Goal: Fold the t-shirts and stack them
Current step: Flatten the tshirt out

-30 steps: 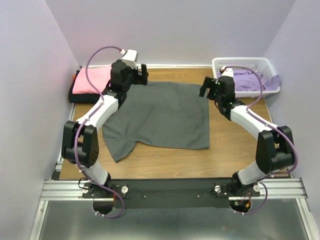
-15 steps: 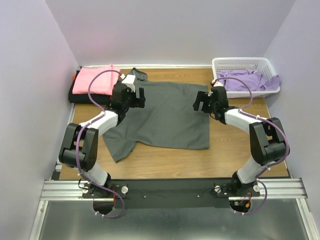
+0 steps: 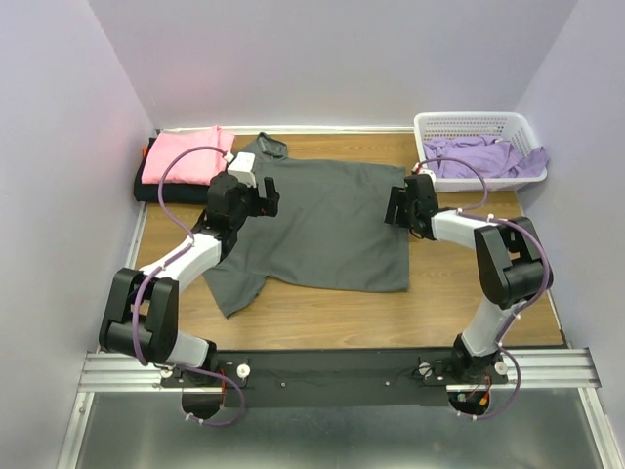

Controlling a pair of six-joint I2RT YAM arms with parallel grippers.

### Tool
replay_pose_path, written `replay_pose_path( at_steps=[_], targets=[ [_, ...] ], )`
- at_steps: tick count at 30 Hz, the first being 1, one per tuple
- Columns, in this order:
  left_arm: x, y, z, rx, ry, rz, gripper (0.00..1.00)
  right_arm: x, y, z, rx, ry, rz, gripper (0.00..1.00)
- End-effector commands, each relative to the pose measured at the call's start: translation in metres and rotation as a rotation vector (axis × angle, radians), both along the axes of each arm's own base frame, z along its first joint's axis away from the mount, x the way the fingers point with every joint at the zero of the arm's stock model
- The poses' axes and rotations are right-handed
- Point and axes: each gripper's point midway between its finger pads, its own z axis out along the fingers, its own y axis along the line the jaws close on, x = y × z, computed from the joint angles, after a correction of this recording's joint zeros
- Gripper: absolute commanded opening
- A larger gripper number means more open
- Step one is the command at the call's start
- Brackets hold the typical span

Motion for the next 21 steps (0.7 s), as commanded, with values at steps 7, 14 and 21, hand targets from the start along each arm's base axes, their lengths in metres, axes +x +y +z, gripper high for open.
replay_pose_path(
  at_steps=[7,14,21],
  targets=[
    [0.008,0.007,-0.014,0.011,0.028,0.035,0.98,-0.001,-0.025,-0.024,-0.126,0.100,-0.129,0.77],
    [0.006,0.008,-0.013,0.013,0.030,0.033,0.98,0.010,-0.035,-0.025,-0.200,0.135,-0.165,0.76],
    [0.002,0.009,-0.006,0.007,0.007,0.036,0.98,0.011,-0.053,-0.033,-0.294,0.182,-0.217,0.76]
  ],
)
